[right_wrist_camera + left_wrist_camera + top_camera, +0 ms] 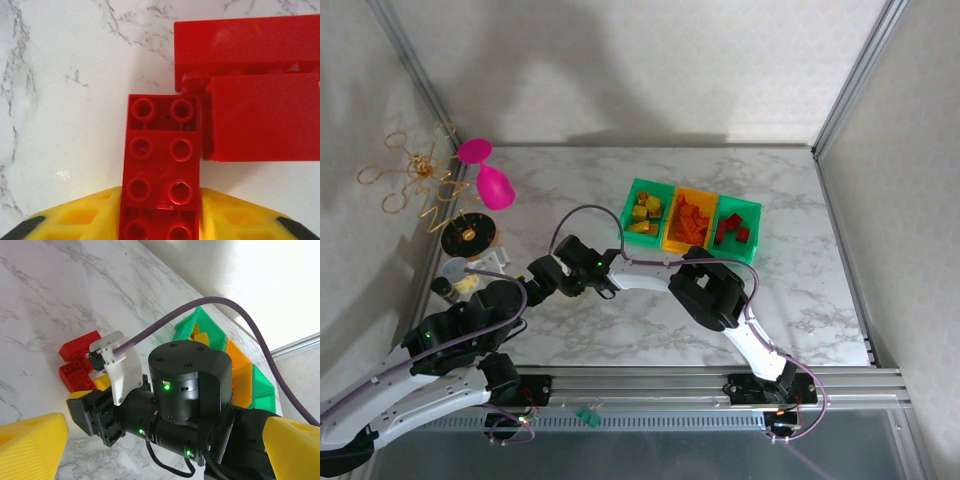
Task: Sort the legos into containers by color
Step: Pick up the lego from the center of the table.
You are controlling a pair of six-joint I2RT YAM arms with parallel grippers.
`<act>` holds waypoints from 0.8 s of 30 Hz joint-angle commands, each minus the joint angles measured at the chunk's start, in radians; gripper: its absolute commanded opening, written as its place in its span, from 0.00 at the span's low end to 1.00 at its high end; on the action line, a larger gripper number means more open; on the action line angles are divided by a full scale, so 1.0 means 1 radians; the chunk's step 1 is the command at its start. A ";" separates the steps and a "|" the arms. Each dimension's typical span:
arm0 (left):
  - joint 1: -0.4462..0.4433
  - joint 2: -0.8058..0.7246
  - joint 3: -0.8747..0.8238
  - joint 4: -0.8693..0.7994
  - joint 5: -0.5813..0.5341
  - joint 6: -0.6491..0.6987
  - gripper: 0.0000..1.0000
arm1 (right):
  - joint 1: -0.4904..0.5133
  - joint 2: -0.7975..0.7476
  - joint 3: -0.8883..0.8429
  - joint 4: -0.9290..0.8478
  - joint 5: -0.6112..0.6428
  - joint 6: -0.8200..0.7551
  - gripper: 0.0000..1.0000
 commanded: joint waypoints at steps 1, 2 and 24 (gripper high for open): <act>0.008 -0.008 0.005 -0.215 -0.115 -0.237 1.00 | 0.013 -0.022 -0.001 -0.030 0.005 -0.003 0.33; 0.008 -0.006 0.005 -0.212 -0.116 -0.235 1.00 | 0.013 -0.039 -0.017 -0.023 0.004 0.000 0.31; 0.009 0.106 -0.003 -0.025 -0.006 -0.111 1.00 | -0.201 -0.608 -0.504 -0.030 -0.016 0.243 0.20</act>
